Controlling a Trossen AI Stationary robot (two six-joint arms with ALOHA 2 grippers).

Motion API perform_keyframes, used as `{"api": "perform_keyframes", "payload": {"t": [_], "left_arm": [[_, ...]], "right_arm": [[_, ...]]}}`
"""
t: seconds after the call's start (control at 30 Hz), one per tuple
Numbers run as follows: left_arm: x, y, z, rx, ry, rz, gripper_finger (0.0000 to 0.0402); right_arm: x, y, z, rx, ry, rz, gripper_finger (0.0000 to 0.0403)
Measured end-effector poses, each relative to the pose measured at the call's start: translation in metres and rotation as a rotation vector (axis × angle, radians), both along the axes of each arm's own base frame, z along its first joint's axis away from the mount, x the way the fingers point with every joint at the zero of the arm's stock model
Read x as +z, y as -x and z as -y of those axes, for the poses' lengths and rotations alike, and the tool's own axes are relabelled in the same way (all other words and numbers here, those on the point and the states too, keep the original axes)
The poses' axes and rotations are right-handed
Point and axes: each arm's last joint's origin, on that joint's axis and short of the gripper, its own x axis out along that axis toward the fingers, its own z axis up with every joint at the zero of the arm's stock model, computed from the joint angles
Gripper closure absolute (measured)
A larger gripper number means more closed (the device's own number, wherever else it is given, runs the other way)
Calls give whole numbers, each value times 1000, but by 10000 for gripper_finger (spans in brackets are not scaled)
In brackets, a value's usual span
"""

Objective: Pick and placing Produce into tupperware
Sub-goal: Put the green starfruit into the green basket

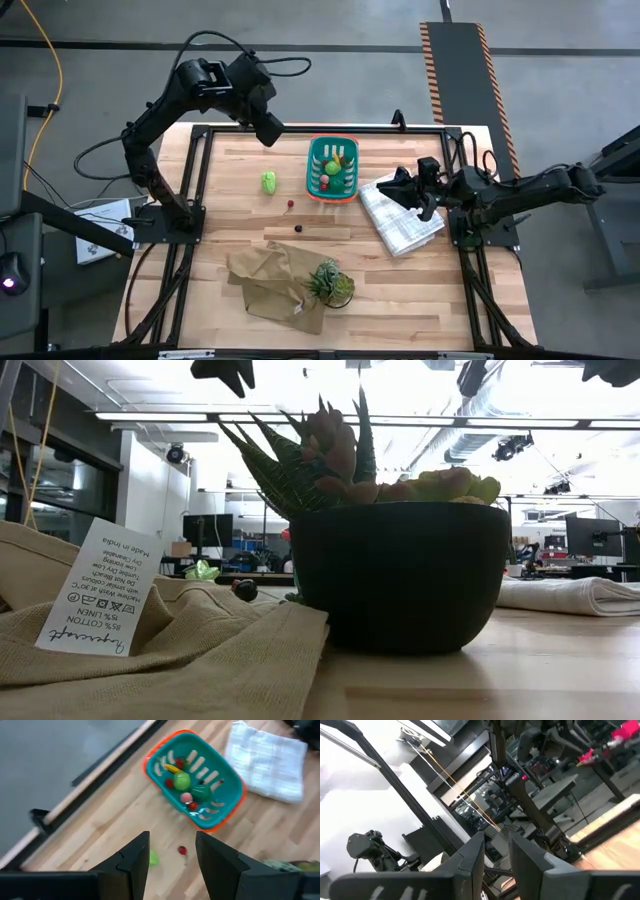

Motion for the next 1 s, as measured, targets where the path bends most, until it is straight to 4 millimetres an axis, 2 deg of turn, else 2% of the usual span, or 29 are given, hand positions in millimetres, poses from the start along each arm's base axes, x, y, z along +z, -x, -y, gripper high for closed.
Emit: {"api": "perform_keyframes", "payload": {"t": [0.17,0.3,0.5,0.67,0.8,1.0], "left_arm": [[0,5,9,-43,55,38,252],[-13,15,26,-42,49,-37,252],[-42,29,49,58,55,-136,252],[-70,36,65,129,94,-115,252],[-97,41,70,236,157,-42,252],[-135,38,70,409,269,15,252]], "right_arm": [[7,2,3,-63,58,71,324],[10,4,6,-107,99,111,324],[9,3,17,-165,97,90,324],[8,3,29,-228,65,77,324],[6,4,40,-243,79,63,324],[2,7,63,-133,71,16,324]]}}
